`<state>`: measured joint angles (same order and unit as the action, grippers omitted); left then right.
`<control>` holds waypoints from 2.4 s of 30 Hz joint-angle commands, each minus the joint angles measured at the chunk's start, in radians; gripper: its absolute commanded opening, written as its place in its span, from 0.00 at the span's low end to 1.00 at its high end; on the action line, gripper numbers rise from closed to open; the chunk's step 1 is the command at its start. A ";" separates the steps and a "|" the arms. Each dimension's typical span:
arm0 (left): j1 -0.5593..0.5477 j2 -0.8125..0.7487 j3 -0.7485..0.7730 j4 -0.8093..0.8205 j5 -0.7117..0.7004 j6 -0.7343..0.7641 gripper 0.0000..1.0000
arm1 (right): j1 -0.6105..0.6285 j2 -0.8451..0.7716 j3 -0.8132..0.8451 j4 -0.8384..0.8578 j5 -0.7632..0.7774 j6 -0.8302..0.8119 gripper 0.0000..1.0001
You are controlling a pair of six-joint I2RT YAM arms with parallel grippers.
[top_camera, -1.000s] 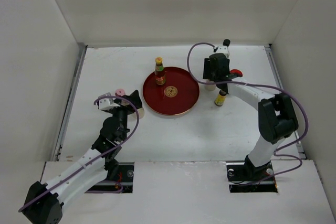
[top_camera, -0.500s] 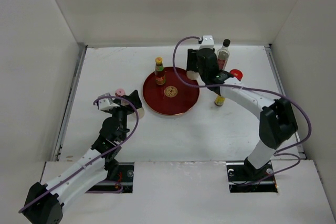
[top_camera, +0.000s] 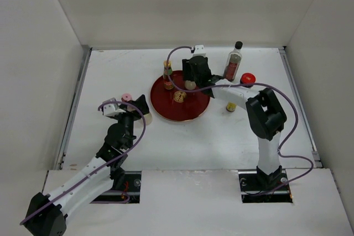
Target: Organize the condiment bottles
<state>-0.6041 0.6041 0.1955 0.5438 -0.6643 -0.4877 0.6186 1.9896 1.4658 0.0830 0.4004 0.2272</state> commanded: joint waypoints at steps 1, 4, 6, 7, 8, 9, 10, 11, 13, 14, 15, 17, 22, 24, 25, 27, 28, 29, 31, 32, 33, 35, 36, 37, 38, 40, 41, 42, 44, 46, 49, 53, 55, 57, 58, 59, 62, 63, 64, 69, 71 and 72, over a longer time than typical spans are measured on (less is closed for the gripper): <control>0.005 0.000 0.001 0.041 0.017 -0.014 0.93 | 0.025 -0.005 0.065 0.155 0.003 0.037 0.56; -0.003 0.003 -0.001 0.048 0.014 -0.014 0.93 | 0.037 0.005 0.057 0.166 0.006 0.043 0.62; 0.007 0.014 -0.002 0.048 0.014 -0.014 0.93 | 0.039 0.003 0.044 0.170 0.011 0.044 0.73; 0.007 0.014 0.002 0.041 0.014 -0.014 0.93 | 0.039 0.000 0.041 0.172 0.011 0.044 0.79; 0.007 0.007 0.004 0.039 0.017 -0.014 0.93 | 0.039 -0.005 0.036 0.169 0.014 0.044 0.85; 0.007 -0.006 0.001 0.038 0.017 -0.014 0.93 | 0.039 -0.015 0.027 0.169 0.021 0.044 0.89; 0.007 -0.013 -0.002 0.039 0.015 -0.014 0.93 | 0.039 -0.028 0.018 0.170 0.025 0.044 0.91; 0.008 -0.013 -0.005 0.041 0.008 -0.014 0.93 | 0.039 -0.049 0.005 0.169 0.025 0.040 0.92; 0.013 -0.006 -0.002 0.039 0.012 -0.014 0.93 | 0.039 -0.103 -0.025 0.167 0.023 0.041 0.94; 0.011 -0.003 0.001 0.038 0.017 -0.014 0.93 | 0.039 -0.133 -0.044 0.172 0.020 0.043 0.95; 0.008 -0.001 0.002 0.038 0.019 -0.012 0.93 | 0.037 -0.165 -0.057 0.164 0.017 0.043 0.95; 0.005 -0.003 0.001 0.039 0.015 -0.012 0.93 | 0.027 -0.236 -0.097 0.150 0.018 0.034 0.95; 0.002 0.002 0.004 0.038 0.022 -0.015 0.93 | -0.058 -0.409 -0.194 0.155 0.057 0.041 0.89; 0.004 0.003 0.001 0.044 0.022 -0.015 0.93 | -0.116 -0.454 -0.197 0.141 0.103 0.018 0.90; 0.007 0.006 0.001 0.045 0.022 -0.015 0.93 | -0.144 -0.471 -0.193 0.129 0.118 0.008 0.90; 0.007 0.013 0.002 0.042 0.022 -0.015 0.93 | -0.200 -0.488 -0.173 0.101 0.136 -0.006 0.91; 0.004 0.013 0.004 0.041 0.022 -0.015 0.93 | -0.223 -0.488 -0.159 0.083 0.141 -0.009 0.92; 0.001 0.010 0.004 0.044 0.022 -0.015 0.93 | -0.248 -0.483 -0.142 0.063 0.147 -0.011 0.92; 0.005 0.013 -0.001 0.048 0.019 -0.015 0.93 | -0.286 -0.460 -0.108 0.017 0.153 -0.015 0.93; 0.010 0.019 -0.001 0.050 0.020 -0.017 0.93 | -0.302 -0.447 -0.095 -0.001 0.150 -0.017 0.93; 0.010 0.025 0.001 0.050 0.022 -0.018 0.93 | -0.317 -0.424 -0.073 -0.021 0.141 -0.019 0.93; 0.004 0.020 0.004 0.045 0.023 -0.018 0.93 | -0.331 -0.381 -0.038 -0.046 0.112 -0.032 0.93; 0.001 0.014 0.001 0.050 0.023 -0.017 0.93 | -0.334 -0.364 -0.029 -0.043 0.101 -0.041 0.93; 0.000 0.011 -0.001 0.051 0.023 -0.017 0.94 | -0.334 -0.353 -0.025 -0.034 0.092 -0.052 0.93; 0.008 0.013 -0.002 0.053 0.023 -0.018 0.94 | -0.333 -0.348 -0.024 -0.017 0.094 -0.067 0.93; 0.013 0.025 -0.002 0.054 0.025 -0.018 0.94 | -0.334 -0.333 -0.025 0.026 0.095 -0.087 0.92; 0.011 0.028 0.001 0.051 0.025 -0.018 0.94 | -0.337 -0.321 -0.018 0.034 0.094 -0.095 0.92; 0.010 0.028 0.004 0.048 0.028 -0.018 0.94 | -0.339 -0.308 -0.009 0.040 0.097 -0.100 0.91; 0.008 0.023 -0.001 0.054 0.029 -0.018 0.94 | -0.345 -0.279 0.010 0.037 0.092 -0.101 0.89; 0.013 0.032 -0.002 0.058 0.026 -0.020 0.94 | -0.349 -0.258 0.016 0.037 0.098 -0.100 0.86; 0.013 0.046 -0.001 0.064 0.031 -0.022 0.94 | -0.356 -0.223 0.027 0.044 0.083 -0.088 0.81; 0.017 0.055 -0.008 0.079 0.026 -0.025 0.94 | -0.352 -0.181 0.053 0.044 0.083 -0.101 0.70; 0.019 0.068 -0.004 0.079 0.032 -0.025 0.94 | -0.357 -0.167 0.065 0.046 0.081 -0.097 0.62; 0.017 0.063 -0.004 0.079 0.035 -0.025 0.94 | -0.360 -0.155 0.076 0.046 0.081 -0.097 0.53; 0.020 0.060 -0.008 0.084 0.035 -0.025 0.94 | -0.360 -0.155 0.076 0.046 0.081 -0.097 0.49; 0.020 0.060 -0.008 0.084 0.032 -0.025 0.94 | -0.360 -0.158 0.074 0.052 0.083 -0.094 0.46; 0.022 0.074 -0.004 0.084 0.035 -0.026 0.94 | -0.360 -0.178 0.054 0.099 0.084 -0.091 0.35; 0.022 0.074 -0.002 0.082 0.037 -0.026 0.94 | -0.359 -0.190 0.048 0.115 0.084 -0.091 0.34; 0.022 0.072 -0.004 0.084 0.037 -0.026 0.94 | -0.356 -0.201 0.045 0.126 0.084 -0.094 0.33; 0.023 0.074 -0.002 0.079 0.040 -0.028 0.94 | -0.356 -0.271 0.044 0.164 0.092 -0.104 0.27; 0.023 0.060 -0.007 0.081 0.042 -0.028 0.94 | -0.343 -0.305 0.038 0.169 0.092 -0.106 0.27; 0.025 0.059 -0.008 0.085 0.042 -0.028 0.94 | -0.333 -0.322 0.033 0.169 0.092 -0.111 0.27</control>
<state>-0.5884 0.6765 0.1955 0.5732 -0.6399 -0.5056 0.2672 1.8126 1.4719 0.0814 0.4873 0.1299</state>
